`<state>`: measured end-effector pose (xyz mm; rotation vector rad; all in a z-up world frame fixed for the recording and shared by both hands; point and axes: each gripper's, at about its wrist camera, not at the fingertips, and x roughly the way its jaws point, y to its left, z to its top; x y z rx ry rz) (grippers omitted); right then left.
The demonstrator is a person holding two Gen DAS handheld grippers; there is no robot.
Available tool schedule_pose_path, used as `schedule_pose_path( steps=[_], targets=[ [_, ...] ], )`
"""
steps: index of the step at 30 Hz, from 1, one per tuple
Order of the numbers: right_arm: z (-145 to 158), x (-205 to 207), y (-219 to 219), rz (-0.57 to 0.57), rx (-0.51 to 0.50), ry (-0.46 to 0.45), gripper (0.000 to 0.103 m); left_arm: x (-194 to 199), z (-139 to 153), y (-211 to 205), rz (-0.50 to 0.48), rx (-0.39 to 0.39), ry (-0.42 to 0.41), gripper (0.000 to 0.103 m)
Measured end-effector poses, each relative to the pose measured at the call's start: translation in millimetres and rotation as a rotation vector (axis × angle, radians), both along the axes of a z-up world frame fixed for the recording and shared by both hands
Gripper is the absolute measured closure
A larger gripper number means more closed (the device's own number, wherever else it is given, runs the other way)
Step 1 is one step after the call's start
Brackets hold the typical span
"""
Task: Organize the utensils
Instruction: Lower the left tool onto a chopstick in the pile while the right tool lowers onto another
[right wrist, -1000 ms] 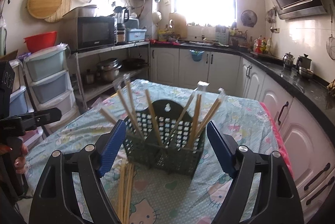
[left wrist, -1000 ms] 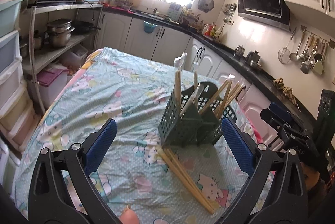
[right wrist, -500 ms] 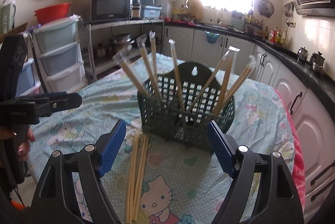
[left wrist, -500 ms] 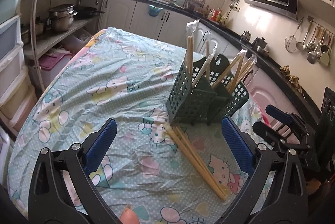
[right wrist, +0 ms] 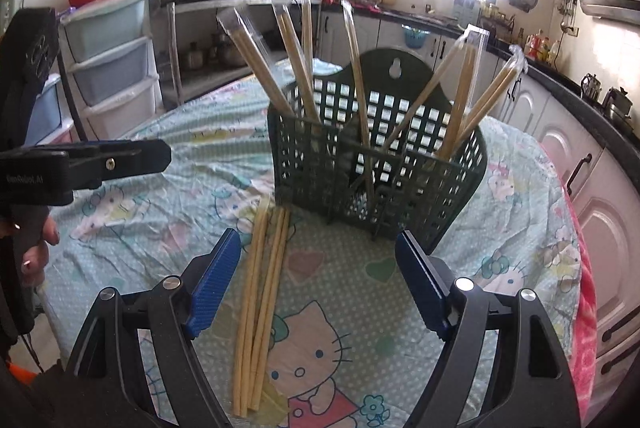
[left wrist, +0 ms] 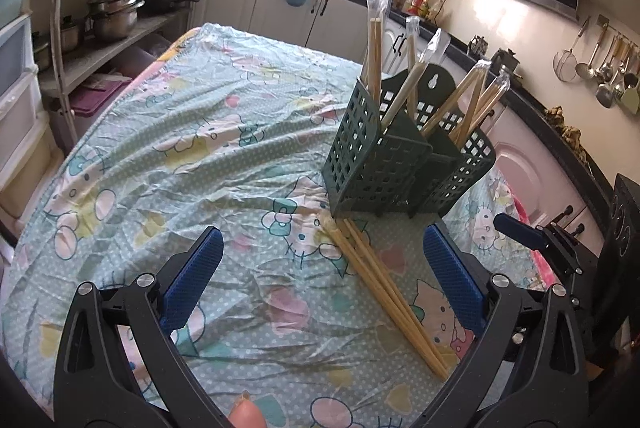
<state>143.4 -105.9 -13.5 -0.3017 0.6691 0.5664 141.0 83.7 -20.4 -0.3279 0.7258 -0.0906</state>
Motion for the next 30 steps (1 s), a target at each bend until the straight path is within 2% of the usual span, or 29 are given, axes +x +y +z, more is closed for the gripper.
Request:
schedule_pose_path(
  steps=[3, 8, 9, 13, 20, 25, 30],
  targets=[
    [-9.7, 8.4, 2.1, -0.005, -0.010, 0.040, 0.028, 10.9, -8.1, -1.6, 0.001, -0.001, 0.044, 0.011],
    [-24.9, 23.6, 6.4, -0.004, -0.013, 0.122, 0.043, 32.4, -28.4, -0.3, -0.012, -0.052, 0.128, 0.012],
    [-27.8, 26.4, 7.4, -0.003, -0.012, 0.138, 0.047, 38.0, -33.5, 1.4, -0.011, -0.075, 0.149, 0.019],
    [-36.7, 35.7, 12.1, 0.002, -0.005, 0.191, 0.059, 53.3, -45.8, 5.3, -0.018, -0.154, 0.193, 0.035],
    [-49.6, 41.9, 24.9, 0.041, -0.010, 0.245, 0.067, 78.4, -61.8, 5.4, -0.055, -0.234, 0.260, 0.062],
    [-56.7, 46.1, 33.1, 0.057, -0.018, 0.273, 0.072, 87.7, -71.0, 1.9, -0.068, -0.258, 0.290, 0.062],
    [-62.5, 54.3, 40.6, 0.058, -0.008, 0.299, 0.075, 94.9, -77.1, -1.5, -0.075, -0.248, 0.321, 0.062]
  ],
)
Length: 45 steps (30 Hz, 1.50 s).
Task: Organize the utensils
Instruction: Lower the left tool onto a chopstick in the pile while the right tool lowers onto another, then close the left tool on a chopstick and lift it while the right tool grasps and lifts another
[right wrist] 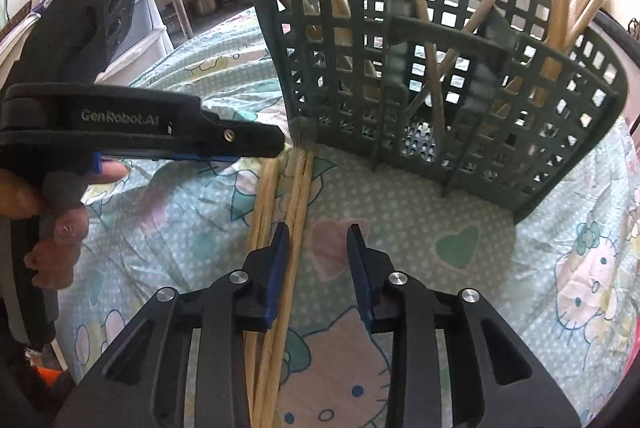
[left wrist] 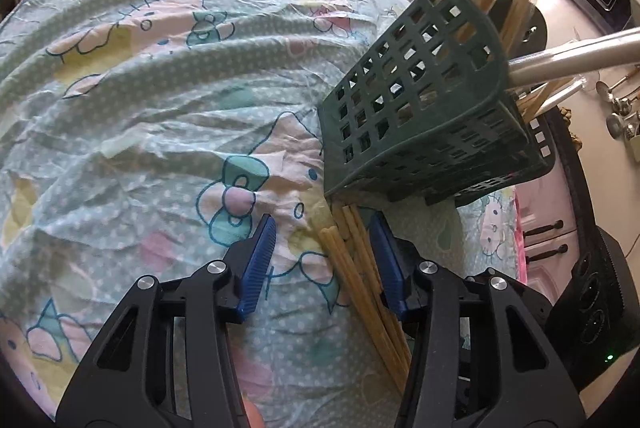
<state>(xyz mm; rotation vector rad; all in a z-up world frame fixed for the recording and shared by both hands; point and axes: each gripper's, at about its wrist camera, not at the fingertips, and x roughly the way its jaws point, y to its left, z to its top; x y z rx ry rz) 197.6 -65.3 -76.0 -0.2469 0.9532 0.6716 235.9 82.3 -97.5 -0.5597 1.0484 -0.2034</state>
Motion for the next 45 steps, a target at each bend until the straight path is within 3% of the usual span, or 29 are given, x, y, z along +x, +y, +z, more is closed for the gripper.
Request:
schedule_pose_path(
  steps=[6, 12, 16, 20, 23, 26, 30, 37, 41, 45],
  targets=[
    [-3.1, 8.8, 21.3, 0.022, -0.011, 0.021, 0.077, 8.6, -1.9, -2.5, -0.008, 0.017, 0.020, 0.063],
    [-5.1, 15.3, 26.2, 0.011, -0.014, 0.040, 0.083, 10.7, -5.1, -2.7, -0.002, 0.068, 0.028, 0.080],
    [-5.2, 18.9, 18.2, -0.009, 0.001, 0.064, 0.091, 9.5, -6.1, 2.8, 0.008, 0.059, 0.029, 0.085],
    [-4.4, 17.1, 14.6, -0.020, 0.003, 0.070, 0.092, 7.7, -9.5, 15.0, 0.031, 0.025, 0.043, 0.096],
    [-1.0, 14.0, 2.6, -0.032, 0.014, 0.076, 0.095, 6.0, -11.7, 24.9, 0.054, -0.051, 0.054, 0.096],
    [3.7, 8.7, -16.4, -0.049, 0.024, 0.071, 0.097, 3.0, -5.2, 24.9, 0.049, -0.099, 0.031, 0.087],
    [12.5, 3.7, -37.4, -0.081, 0.068, 0.066, 0.097, 6.3, -0.6, 7.5, 0.007, -0.061, 0.027, 0.077],
    [44.1, -5.3, -75.3, -0.110, 0.143, 0.022, 0.097, 18.3, 1.6, -20.0, -0.003, 0.083, 0.046, 0.075],
    [64.7, -16.5, -96.4, -0.118, 0.175, -0.017, 0.097, 20.2, 1.8, -30.5, 0.004, 0.182, 0.048, 0.090],
    [80.7, -22.5, -111.9, -0.120, 0.200, -0.044, 0.097, 19.2, 1.0, -27.4, 0.005, 0.165, 0.044, 0.093]
  ],
)
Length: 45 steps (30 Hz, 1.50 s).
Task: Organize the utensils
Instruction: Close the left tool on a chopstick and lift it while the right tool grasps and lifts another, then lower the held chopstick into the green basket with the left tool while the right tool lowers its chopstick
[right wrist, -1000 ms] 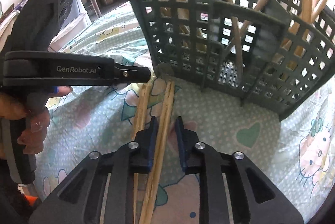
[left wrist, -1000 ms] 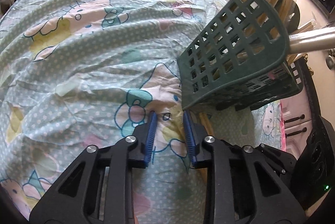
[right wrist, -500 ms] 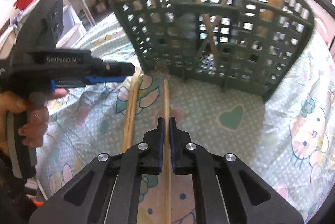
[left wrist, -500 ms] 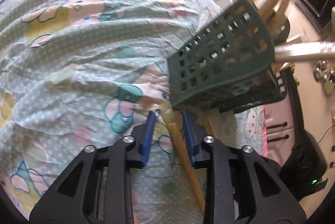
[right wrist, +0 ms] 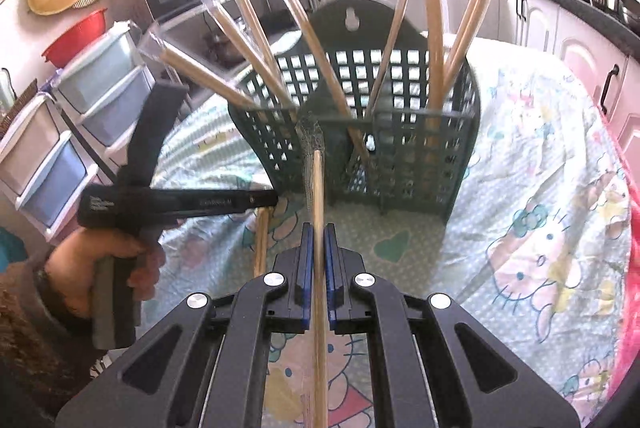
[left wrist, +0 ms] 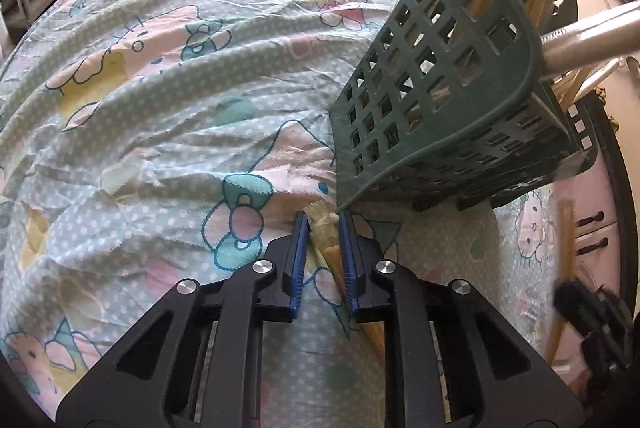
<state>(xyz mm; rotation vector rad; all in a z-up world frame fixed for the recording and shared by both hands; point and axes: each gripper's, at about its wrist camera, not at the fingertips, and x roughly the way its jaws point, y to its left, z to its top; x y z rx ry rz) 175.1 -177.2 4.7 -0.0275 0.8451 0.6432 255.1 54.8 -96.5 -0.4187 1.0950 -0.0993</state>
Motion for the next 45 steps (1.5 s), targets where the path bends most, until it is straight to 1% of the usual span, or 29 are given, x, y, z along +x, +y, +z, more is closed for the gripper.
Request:
schedule_pose_path(
  steps=[2, 3, 5, 9, 12, 14, 17, 25, 31, 35, 42, 45],
  targets=[
    [8.9, -3.1, -6.2, 0.002, 0.010, -0.018, 0.097, -4.8, -1.7, 10.6, 0.002, -0.032, -0.004, 0.094],
    [10.7, -0.5, 2.3, 0.003, 0.014, -0.023, 0.097, -7.2, -3.1, 16.0, 0.009, -0.061, -0.002, 0.095],
    [17.7, -1.4, 6.6, 0.009, 0.024, -0.034, 0.097, -10.7, -3.0, 22.8, 0.014, -0.092, -0.002, 0.096],
    [23.9, 1.8, 19.7, 0.021, 0.038, -0.066, 0.097, -21.8, 5.2, 32.4, 0.019, -0.156, -0.036, 0.097],
    [27.7, 0.0, 23.9, 0.032, 0.057, -0.082, 0.097, -32.8, 16.8, 37.8, 0.016, -0.182, -0.070, 0.099],
    [31.3, -0.5, 36.1, 0.036, 0.075, -0.099, 0.097, -36.4, 28.0, 39.0, 0.010, -0.193, -0.094, 0.099],
    [38.6, -3.9, 40.1, 0.045, 0.101, -0.129, 0.097, -45.1, 52.6, 36.6, -0.002, -0.206, -0.157, 0.100],
    [67.1, -3.6, 41.9, 0.033, 0.159, -0.239, 0.097, -59.7, 113.0, 26.0, -0.044, -0.214, -0.307, 0.100],
    [88.8, 2.8, 38.6, 0.021, 0.185, -0.329, 0.097, -61.7, 160.0, 11.0, -0.097, -0.203, -0.407, 0.101],
    [101.3, 8.4, 37.4, 0.001, 0.198, -0.384, 0.097, -61.3, 192.5, -0.9, -0.129, -0.179, -0.477, 0.101],
    [116.0, 14.0, 34.7, -0.015, 0.229, -0.482, 0.097, -52.4, 231.2, -7.7, -0.142, -0.131, -0.562, 0.101],
    [121.1, 16.0, 35.1, -0.016, 0.246, -0.509, 0.097, -46.7, 244.9, -7.5, -0.136, -0.115, -0.591, 0.101]
  ],
)
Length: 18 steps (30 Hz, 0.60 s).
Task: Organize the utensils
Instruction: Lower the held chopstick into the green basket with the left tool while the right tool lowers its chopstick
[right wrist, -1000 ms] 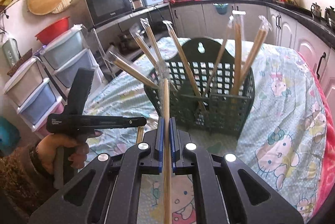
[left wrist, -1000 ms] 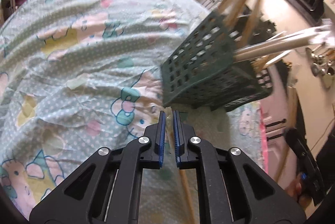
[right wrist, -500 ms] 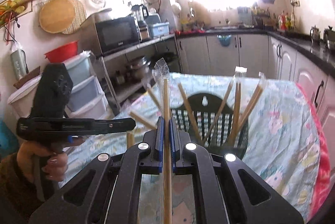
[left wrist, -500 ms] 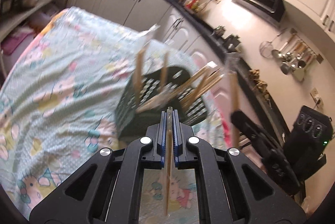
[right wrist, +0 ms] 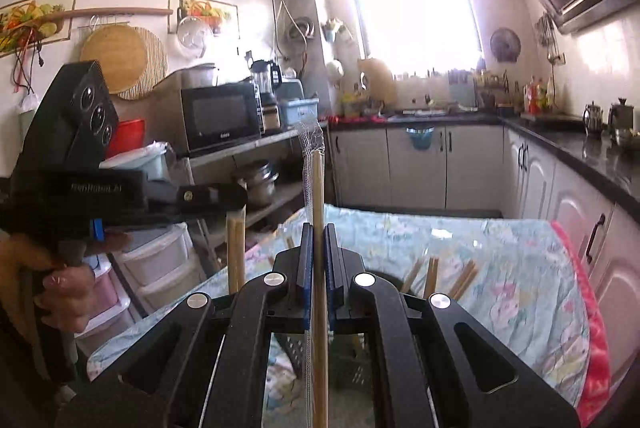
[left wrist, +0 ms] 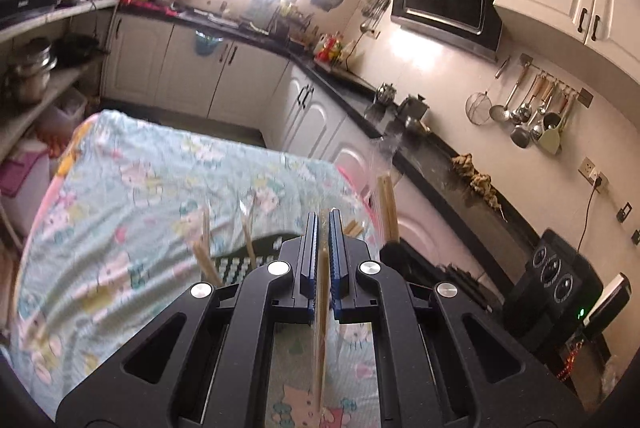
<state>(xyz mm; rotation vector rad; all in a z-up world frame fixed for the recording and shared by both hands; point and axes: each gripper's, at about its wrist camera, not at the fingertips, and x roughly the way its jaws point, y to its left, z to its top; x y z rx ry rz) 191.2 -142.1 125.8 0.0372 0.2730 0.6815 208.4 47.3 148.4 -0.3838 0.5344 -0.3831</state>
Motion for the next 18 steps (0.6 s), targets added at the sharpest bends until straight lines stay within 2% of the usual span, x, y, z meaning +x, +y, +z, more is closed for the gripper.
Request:
schedule_pose_path(
  steps=[10, 18],
  targets=[
    [16.9, 16.9, 8.0, 0.011, 0.045, -0.080, 0.097, 22.5, 32.6, 13.3, 0.085, 0.023, -0.067, 0.101],
    [25.7, 36.7, 16.4, -0.006, 0.106, -0.160, 0.097, 32.7, 55.8, 15.1, 0.164, 0.088, -0.163, 0.101]
  ],
)
